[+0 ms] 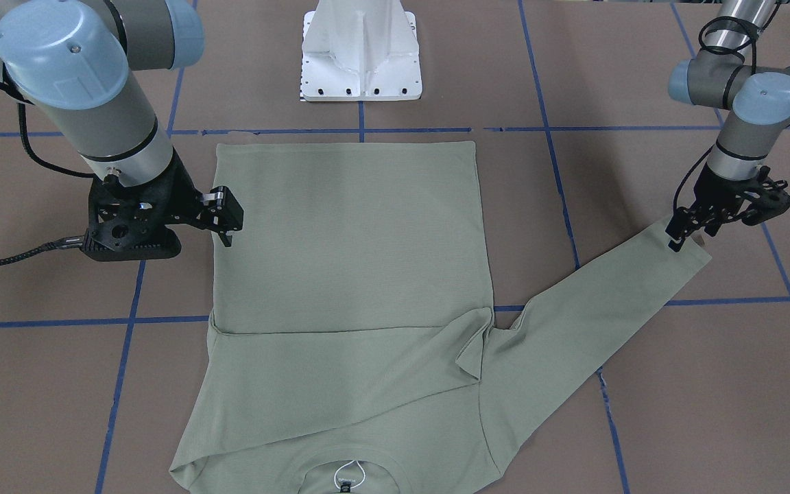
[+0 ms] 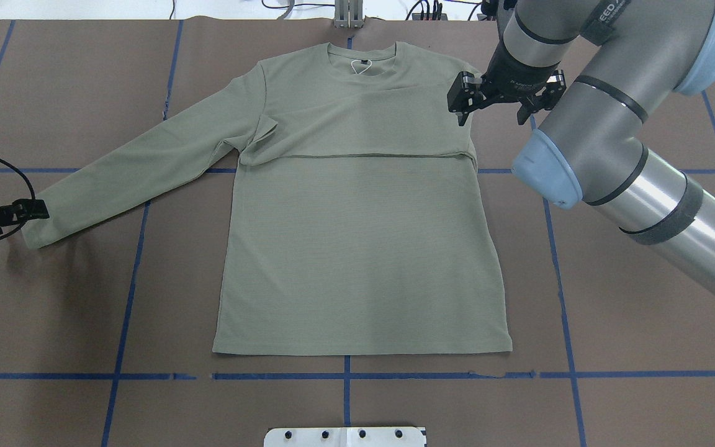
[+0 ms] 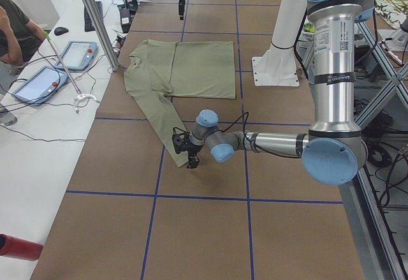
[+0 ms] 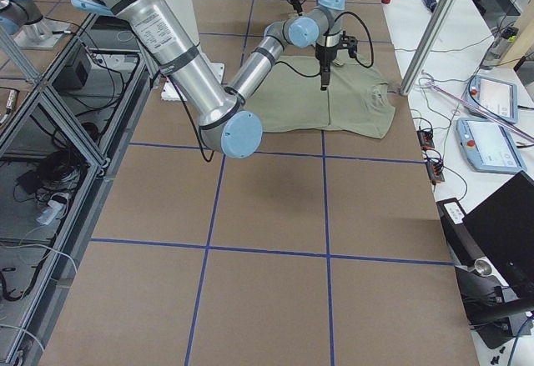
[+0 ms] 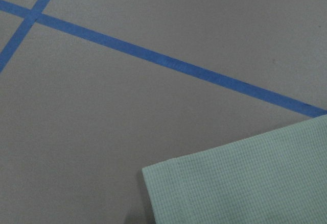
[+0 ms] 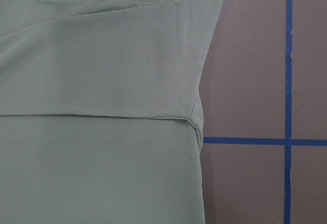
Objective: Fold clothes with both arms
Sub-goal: 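Hold the right gripper at the folded shoulder while the left gripper reaches the other cuff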
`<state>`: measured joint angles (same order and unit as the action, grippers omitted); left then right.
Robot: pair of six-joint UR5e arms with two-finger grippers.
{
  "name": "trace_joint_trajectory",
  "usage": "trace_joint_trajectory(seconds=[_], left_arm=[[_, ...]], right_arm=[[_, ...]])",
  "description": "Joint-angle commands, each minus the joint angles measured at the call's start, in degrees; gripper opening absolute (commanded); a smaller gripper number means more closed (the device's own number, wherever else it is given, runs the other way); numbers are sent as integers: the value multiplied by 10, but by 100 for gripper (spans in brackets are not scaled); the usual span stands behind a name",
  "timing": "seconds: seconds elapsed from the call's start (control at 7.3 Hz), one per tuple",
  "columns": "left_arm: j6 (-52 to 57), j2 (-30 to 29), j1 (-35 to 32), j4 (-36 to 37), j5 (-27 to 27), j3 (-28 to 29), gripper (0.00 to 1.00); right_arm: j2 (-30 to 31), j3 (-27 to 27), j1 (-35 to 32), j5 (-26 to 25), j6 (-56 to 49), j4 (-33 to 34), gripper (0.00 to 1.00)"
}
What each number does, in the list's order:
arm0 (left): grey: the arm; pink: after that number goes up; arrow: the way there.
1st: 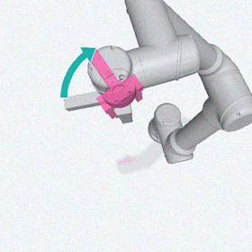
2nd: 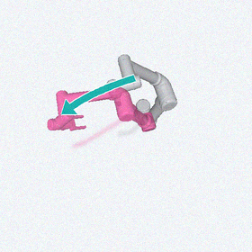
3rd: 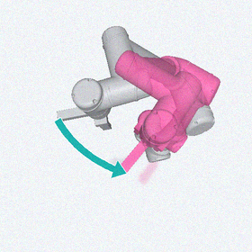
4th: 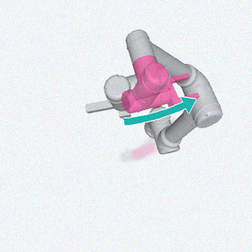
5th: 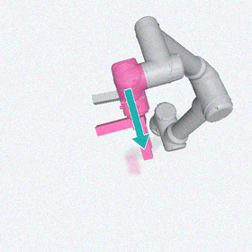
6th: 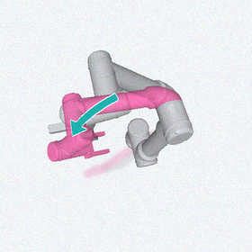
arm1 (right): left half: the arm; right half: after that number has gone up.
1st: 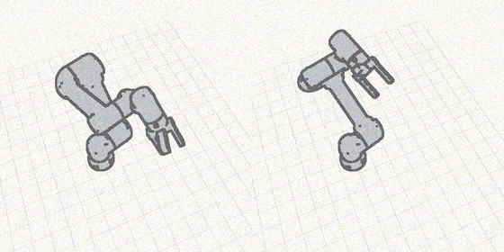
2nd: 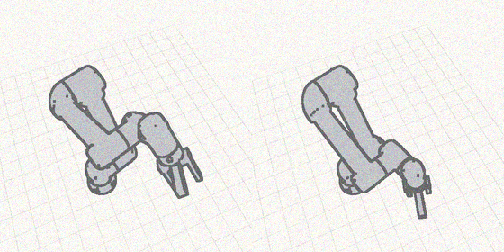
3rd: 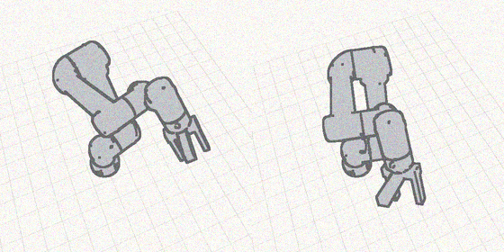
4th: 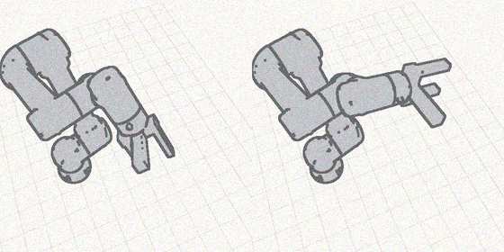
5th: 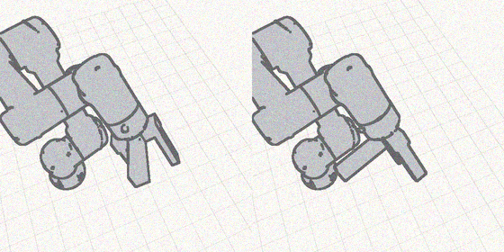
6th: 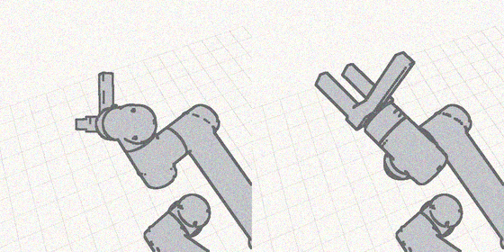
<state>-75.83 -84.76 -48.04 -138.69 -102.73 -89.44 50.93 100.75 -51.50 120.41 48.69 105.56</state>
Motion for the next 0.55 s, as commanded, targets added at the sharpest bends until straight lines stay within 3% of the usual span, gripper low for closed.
trace_joint_trajectory(seconds=[0.0,0.27,0.41], left_arm=[[0,0,1,0,-1,-1,91],[-35,0,7,-1,-2,-2,75],[-36,0,10,-1,-2,-2,75]], right_arm=[[0,1,0,0,0,0,100],[0,0,0,0,0,0,100],[0,1,0,0,0,0,100]])
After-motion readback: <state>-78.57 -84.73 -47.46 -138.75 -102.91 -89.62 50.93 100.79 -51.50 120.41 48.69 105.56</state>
